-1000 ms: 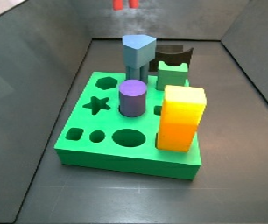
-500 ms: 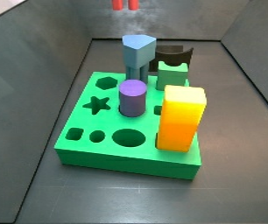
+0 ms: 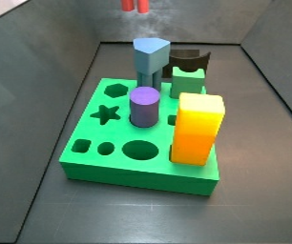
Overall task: Pick up the square-circle object. Move up. Rotate the square-circle object. Place the square-circle object on the fixture. Regrasp the square-circle object. Move to above the board. Insert the square-circle object.
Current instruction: Rotate the square-circle object.
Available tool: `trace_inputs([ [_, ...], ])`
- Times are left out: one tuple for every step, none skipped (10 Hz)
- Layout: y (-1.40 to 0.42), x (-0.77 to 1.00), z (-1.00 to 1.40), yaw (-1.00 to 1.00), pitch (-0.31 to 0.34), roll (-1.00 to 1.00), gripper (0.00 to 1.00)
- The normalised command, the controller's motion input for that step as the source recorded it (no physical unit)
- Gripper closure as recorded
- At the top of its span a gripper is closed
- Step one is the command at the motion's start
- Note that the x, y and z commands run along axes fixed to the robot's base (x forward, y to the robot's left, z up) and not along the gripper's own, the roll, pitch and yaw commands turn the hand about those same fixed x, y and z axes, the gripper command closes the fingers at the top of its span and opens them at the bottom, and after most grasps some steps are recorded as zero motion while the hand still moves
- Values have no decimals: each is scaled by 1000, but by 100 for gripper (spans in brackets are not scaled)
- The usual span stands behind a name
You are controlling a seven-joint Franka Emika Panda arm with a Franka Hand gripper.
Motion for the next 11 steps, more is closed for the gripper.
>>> trace_inputs([
  [16, 9, 2, -1000, 78, -104, 100],
  [0, 0, 0, -1000, 27, -37, 100],
  [0, 2, 2, -1000, 29, -40, 100],
  [3, 2, 2, -1000, 32, -44, 100],
  [5, 2, 2, -1000, 36, -49, 100],
  [7, 2, 2, -1000, 39, -53, 100],
  [8, 3, 3, -1000, 44, -61, 100],
  [9, 3, 3, -1000, 48, -65, 100],
  [9, 4, 4, -1000, 56, -77, 100],
  [10, 4, 4, -1000, 65, -89, 100],
  [11, 6, 6, -1000, 82, -113, 100],
])
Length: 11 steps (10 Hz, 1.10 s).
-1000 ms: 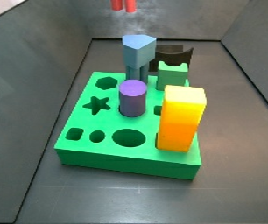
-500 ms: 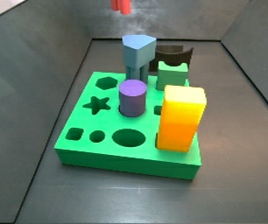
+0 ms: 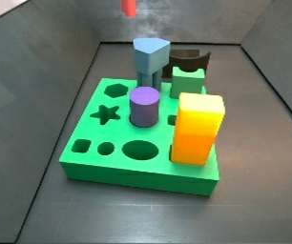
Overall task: Pick up the square-circle object. Move up. Rotate the square-circle object. Place the square-circle object on the fixture. Regrasp the square-circle object. Move to above the board. Insert the square-circle object.
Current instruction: Rotate the square-circle object.
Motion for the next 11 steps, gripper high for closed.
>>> trace_inputs([
  [11, 7, 7, -1000, 100, -140, 100],
  [12, 9, 9, -683, 99, -139, 100],
  [12, 10, 10, -533, 98, -139, 100],
  [12, 13, 13, -311, 96, -138, 100],
  [13, 15, 14, -210, 94, -137, 100],
  [0, 0, -1000, -121, 92, -337, 100],
  [0, 2, -1000, -102, 87, -337, 100],
  [8, 22, -1000, -82, 39, -306, 100],
  [14, 18, -1000, -66, 5, -239, 100],
  [15, 17, -1000, -56, -26, -202, 100],
  [20, 18, -1000, -48, -45, -175, 100],
])
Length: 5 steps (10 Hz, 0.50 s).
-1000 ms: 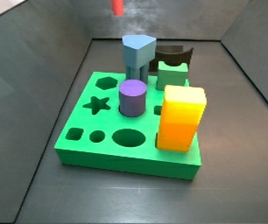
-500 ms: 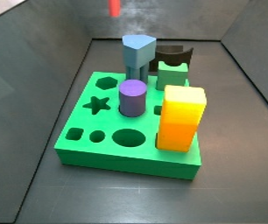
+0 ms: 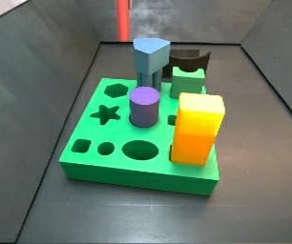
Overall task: Pick up the square-circle object. Move up. Rotate the square-circle object. Place the square-circle object on the fixture. Regrasp the square-circle object. Move to above the board. Insert the square-circle object.
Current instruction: Rotate the square-circle object.
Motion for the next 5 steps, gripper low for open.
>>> trace_inputs([
  [21, 23, -1000, -48, -49, -176, 100],
  [20, 27, -1000, -49, -44, -188, 100],
  [21, 32, -1000, -48, -43, -202, 100],
  [22, 36, -1000, -46, -47, -214, 100],
  [23, 40, -1000, -46, -51, -228, 100],
])
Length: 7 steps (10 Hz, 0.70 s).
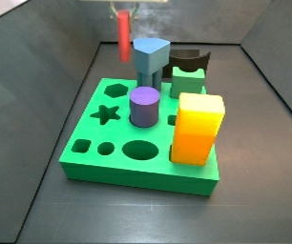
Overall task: Pick up the square-circle object. Move up. Rotate the square-circle object. Place the square-circle object on the fixture. Regrasp the square-circle object. Move to above the board. Insert the square-circle object.
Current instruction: Rotate the square-circle object.
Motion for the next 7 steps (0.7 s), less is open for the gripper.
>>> trace_inputs([
  [25, 41, -1000, -46, -53, -237, 100],
  [23, 36, -838, -48, -53, -249, 100],
  [24, 33, -712, -47, -53, -259, 100],
  [26, 33, -589, -47, -53, -267, 100],
  [28, 36, -427, -46, -53, -279, 100],
  [30, 38, -310, -45, -50, -287, 100],
  [31, 42, -159, -45, -45, -297, 100],
])
